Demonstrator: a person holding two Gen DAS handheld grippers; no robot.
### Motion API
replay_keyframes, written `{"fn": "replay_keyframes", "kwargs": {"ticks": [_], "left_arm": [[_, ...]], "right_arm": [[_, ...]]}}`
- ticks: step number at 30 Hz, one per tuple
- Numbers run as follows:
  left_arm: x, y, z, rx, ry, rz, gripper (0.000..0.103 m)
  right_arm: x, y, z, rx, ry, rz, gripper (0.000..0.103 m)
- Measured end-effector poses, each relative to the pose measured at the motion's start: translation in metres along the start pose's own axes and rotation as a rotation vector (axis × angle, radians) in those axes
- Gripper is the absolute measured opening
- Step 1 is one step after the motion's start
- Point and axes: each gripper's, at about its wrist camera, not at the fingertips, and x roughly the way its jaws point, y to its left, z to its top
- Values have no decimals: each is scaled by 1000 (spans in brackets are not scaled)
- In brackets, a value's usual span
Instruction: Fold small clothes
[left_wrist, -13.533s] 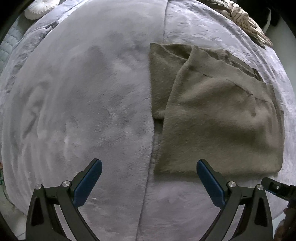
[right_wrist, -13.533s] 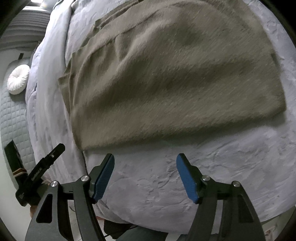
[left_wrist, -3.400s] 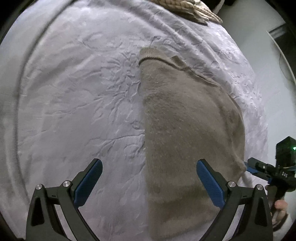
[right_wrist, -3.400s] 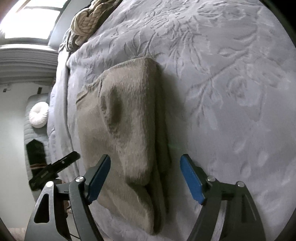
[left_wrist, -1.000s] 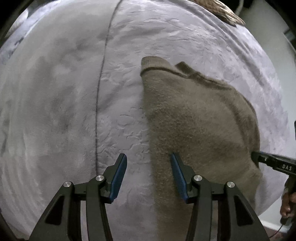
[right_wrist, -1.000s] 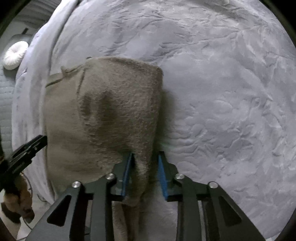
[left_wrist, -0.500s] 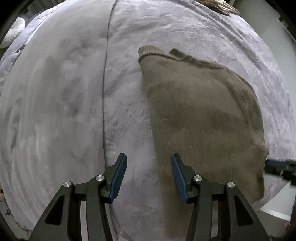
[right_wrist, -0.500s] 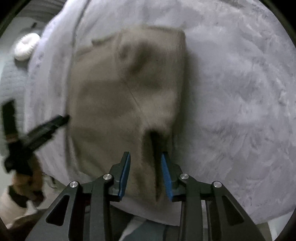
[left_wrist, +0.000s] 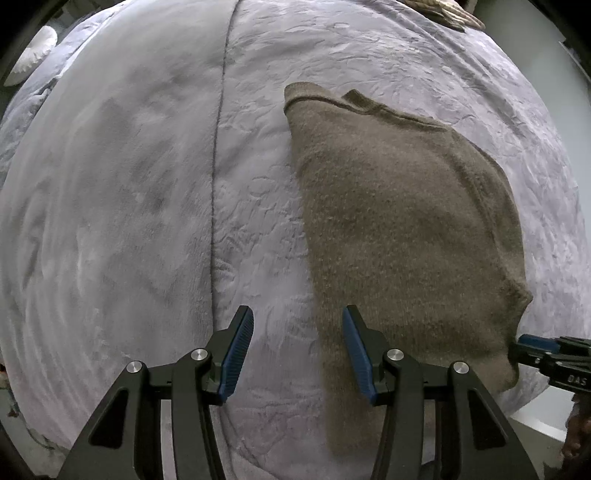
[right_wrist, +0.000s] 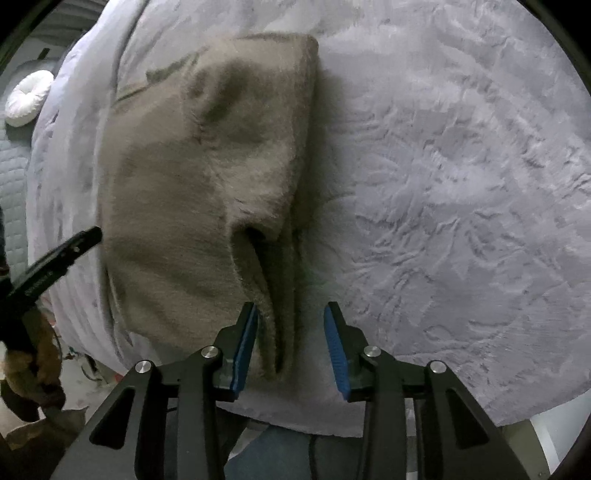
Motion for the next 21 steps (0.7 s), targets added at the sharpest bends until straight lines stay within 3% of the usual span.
{"fn": "replay_keyframes", "kwargs": {"ticks": [5,21], "left_arm": [[-2,-2,-4,-3,-4,-3,52],[-9,4,-7,-22,24,43,52]], "right_arm": [[-21,4,3,-4,-50,-1,43],[-18,31,8,-26,-74,18,43]]}}
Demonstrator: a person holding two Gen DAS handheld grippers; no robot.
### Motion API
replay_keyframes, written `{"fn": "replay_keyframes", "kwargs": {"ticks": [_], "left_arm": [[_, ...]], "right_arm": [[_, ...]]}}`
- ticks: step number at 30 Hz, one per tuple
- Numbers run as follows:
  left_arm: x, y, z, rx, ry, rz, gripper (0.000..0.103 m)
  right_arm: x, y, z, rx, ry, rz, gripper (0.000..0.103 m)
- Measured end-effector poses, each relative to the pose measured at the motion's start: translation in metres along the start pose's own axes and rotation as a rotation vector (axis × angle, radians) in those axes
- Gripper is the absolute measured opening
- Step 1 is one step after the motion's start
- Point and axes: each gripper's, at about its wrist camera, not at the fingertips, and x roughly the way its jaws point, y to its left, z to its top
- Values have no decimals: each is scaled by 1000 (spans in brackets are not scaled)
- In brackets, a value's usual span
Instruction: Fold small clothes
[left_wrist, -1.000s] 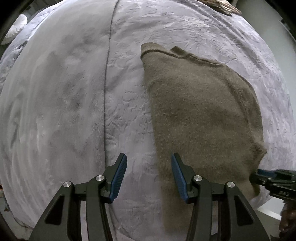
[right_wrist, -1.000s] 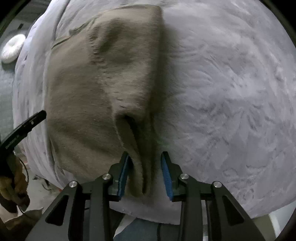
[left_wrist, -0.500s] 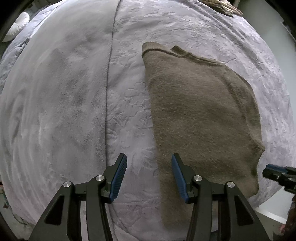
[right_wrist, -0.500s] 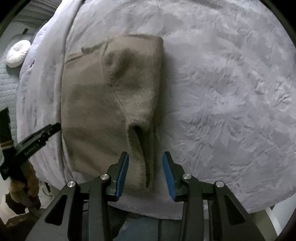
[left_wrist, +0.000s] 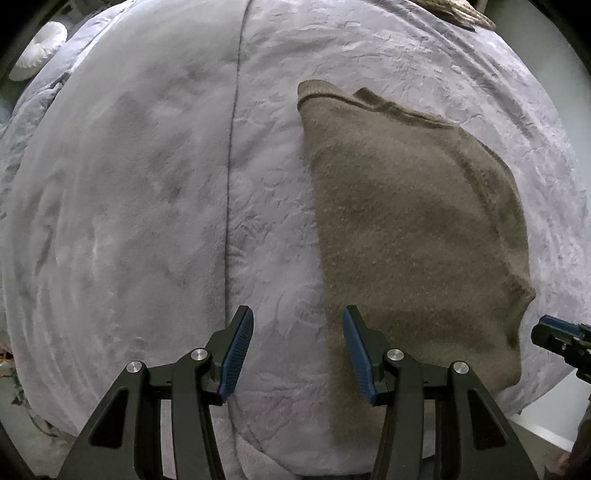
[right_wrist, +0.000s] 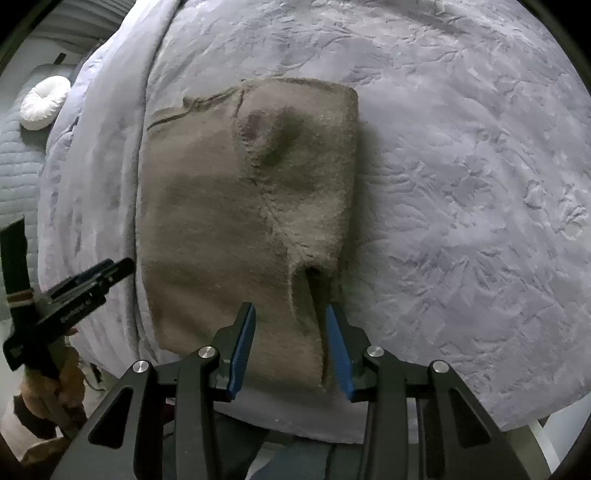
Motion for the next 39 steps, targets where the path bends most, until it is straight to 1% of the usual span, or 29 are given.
{"fn": "replay_keyframes", "kwargs": {"ticks": [2,3,4,5,6,9,13,15,18,19,20,22,24,26,29,31,33,34,36,39], "left_arm": [[-1,0,-1,-7,2,-2,52],[-3,0,-2,-10,0,1,65],[-4,0,-2,-12,-8,9,86],[-7,0,-2,-13,-25,16,91],[-10,-1,-3,-11,-40,19,91],[-15,-3,-5,-3,-43,21,91],[-17,-2,-1,-20,-42,22,91],[-16,-2,4,-41,-28,9,91],[-15,2,8,-76,-12,-29,91],[-14,4,8,-81,-10,-33,91],[-13,5,8,-88,-9,-32,91],[-14,5,9,-83,-13,-4,91],[-17,4,11,-69,-23,31,91],[-23,3,13,-55,-47,50,91],[-29,1,17,-44,-67,59,91],[-33,1,21,-48,-72,57,91],[-38,0,25,-51,-75,56,91],[-41,-1,27,-48,-81,52,91],[-46,-4,29,-40,-93,57,91],[-52,-10,31,-26,-109,65,91]], "right_arm": [[-1,2,2,6,-9,6,46],[-2,4,4,8,-13,7,47],[-2,5,5,8,-16,8,48],[-3,7,6,7,-20,12,48],[-4,8,7,7,-22,14,48],[-5,12,9,3,-25,15,48],[-10,17,13,1,-41,11,53],[-12,19,15,2,-49,8,53],[-16,24,20,0,-65,-14,53],[-17,26,22,3,-72,-27,58],[-18,27,24,4,-76,-31,68],[-22,32,28,2,-94,-36,78],[-26,36,33,-3,-108,-46,79],[-30,38,38,-3,-118,-55,80],[-36,43,43,-1,-133,-61,80],[-42,47,45,-14,-147,-81,81],[-47,52,46,-35,-169,-113,86],[-49,53,47,-42,-175,-125,95],[-51,56,47,-56,-186,-147,103],[-49,57,48,-59,-191,-185,103]]}}
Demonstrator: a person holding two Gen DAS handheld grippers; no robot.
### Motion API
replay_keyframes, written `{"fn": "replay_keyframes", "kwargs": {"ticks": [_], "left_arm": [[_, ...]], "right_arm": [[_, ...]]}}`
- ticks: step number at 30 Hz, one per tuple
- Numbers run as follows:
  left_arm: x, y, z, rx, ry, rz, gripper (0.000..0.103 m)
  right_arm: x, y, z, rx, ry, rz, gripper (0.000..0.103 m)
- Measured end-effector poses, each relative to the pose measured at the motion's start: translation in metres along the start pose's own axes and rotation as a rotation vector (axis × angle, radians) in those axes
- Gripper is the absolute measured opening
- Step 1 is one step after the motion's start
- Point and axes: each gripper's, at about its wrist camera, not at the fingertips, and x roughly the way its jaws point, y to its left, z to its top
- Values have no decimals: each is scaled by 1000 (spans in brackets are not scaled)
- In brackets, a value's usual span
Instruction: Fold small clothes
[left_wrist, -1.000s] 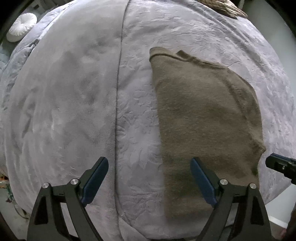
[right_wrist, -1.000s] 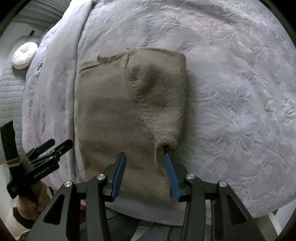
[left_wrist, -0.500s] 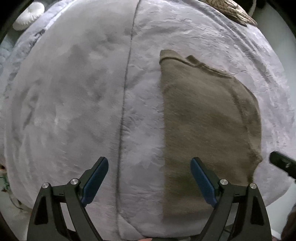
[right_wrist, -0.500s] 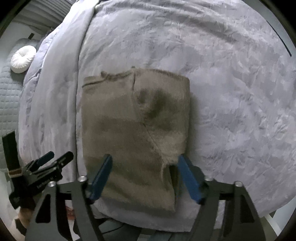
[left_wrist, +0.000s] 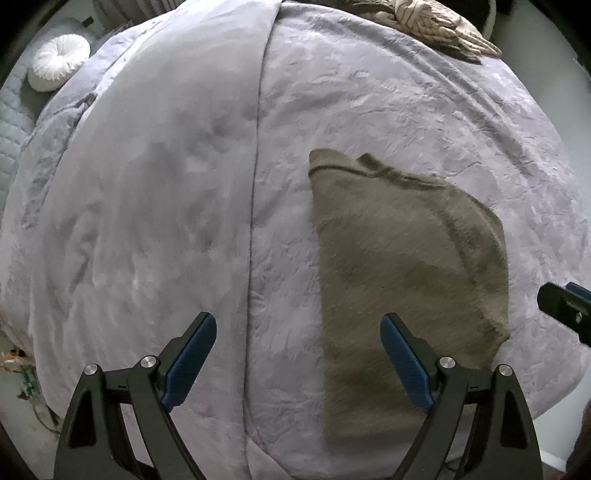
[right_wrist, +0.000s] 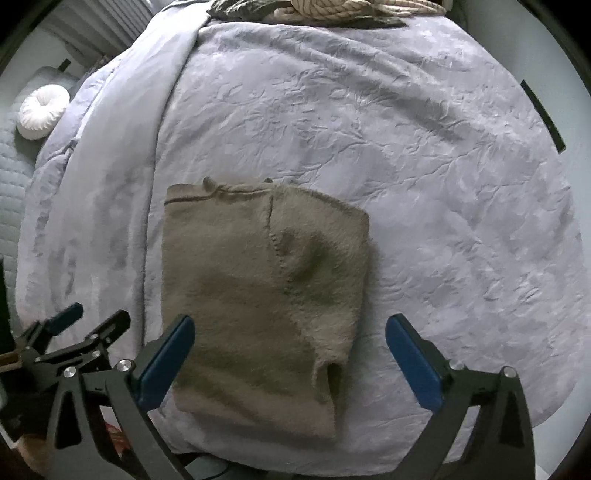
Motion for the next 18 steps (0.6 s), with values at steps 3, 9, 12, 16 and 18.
{"fn": "replay_keyframes", "kwargs": {"ticks": [3,9,12,16,18], "left_arm": [[-4,-3,1,3,-8,0,91],[-3,-5,1,9,0,2,91],[-4,-7,1,7,1,9,91],[-3,-7,2,2,3,12,91],[-3,-6,3,3,3,12,91]], "right_arm": [[1,1,-1,5,6,-3,103],[2,3,-2,1,20,-19,103],[3,3,-3,10,22,-24,103],[3,2,-4,17,24,-30,103],[3,1,-4,18,24,-33,103]]}}
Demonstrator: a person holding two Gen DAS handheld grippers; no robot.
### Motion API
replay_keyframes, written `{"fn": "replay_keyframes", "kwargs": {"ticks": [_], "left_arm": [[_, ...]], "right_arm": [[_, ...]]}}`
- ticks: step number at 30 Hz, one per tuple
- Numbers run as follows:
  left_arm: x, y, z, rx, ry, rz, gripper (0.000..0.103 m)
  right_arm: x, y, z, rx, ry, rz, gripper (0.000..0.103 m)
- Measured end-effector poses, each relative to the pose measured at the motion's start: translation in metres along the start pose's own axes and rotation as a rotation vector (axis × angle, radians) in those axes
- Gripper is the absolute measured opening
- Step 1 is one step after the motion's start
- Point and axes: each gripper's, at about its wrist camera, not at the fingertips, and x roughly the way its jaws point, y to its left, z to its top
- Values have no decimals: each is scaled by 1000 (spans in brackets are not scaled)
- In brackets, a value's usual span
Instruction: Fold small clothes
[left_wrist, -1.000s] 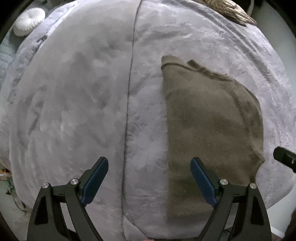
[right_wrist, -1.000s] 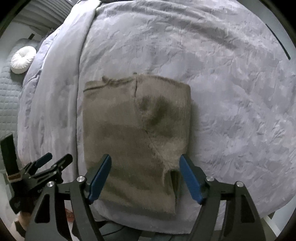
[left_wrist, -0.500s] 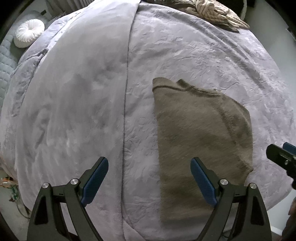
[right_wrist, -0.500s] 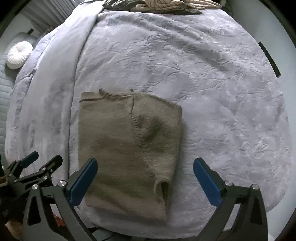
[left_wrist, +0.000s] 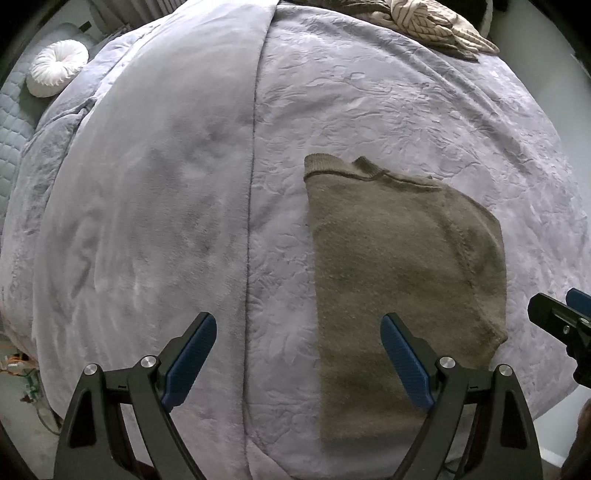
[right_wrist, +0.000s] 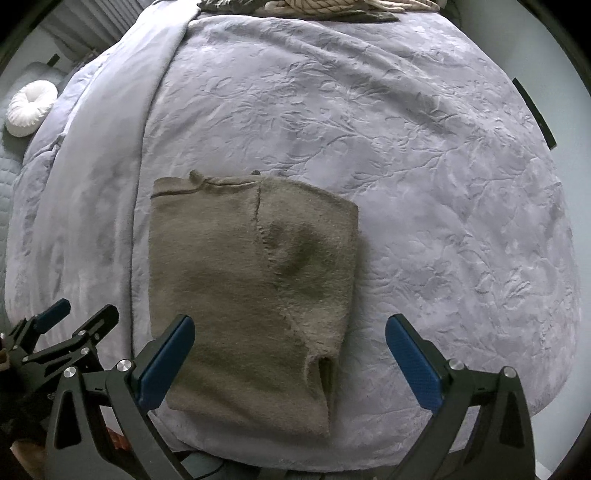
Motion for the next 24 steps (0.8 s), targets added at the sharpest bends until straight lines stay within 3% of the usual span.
{"fn": "replay_keyframes", "kwargs": {"ticks": [24], "left_arm": [[1,0,1,4,5,-2,91]], "right_arm": [[1,-5,4,5,7,-10,103]]}}
